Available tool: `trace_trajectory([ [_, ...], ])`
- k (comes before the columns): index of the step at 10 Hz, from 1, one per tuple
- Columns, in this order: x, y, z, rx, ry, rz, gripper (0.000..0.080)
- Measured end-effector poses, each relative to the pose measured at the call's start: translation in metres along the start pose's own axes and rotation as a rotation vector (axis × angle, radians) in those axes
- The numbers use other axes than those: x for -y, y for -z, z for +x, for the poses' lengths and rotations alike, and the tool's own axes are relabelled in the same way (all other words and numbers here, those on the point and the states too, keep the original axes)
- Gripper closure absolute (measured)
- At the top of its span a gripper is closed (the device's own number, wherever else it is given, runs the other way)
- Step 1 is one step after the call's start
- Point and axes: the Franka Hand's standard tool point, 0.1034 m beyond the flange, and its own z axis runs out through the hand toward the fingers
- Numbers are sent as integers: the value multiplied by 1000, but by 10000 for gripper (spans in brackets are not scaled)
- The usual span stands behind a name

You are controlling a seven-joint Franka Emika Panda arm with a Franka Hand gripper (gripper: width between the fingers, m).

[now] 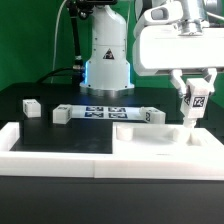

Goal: Assemble one leg

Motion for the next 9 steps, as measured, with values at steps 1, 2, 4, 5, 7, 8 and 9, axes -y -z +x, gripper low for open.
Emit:
trace_trajectory([
  [1,-5,-7,7,7,6,-1,508],
  [2,-8,-10,18,5,9,-1,508],
  [4,-10,-19,26,-16,12,-3,508],
  [5,-11,-22,30,-25,12,-4,508],
  [7,-13,-27,29,-45,9,-9,508],
  [8,-14,-28,31,-47,9,-9,508],
  [9,-14,-29,31,-47,8,-9,508],
])
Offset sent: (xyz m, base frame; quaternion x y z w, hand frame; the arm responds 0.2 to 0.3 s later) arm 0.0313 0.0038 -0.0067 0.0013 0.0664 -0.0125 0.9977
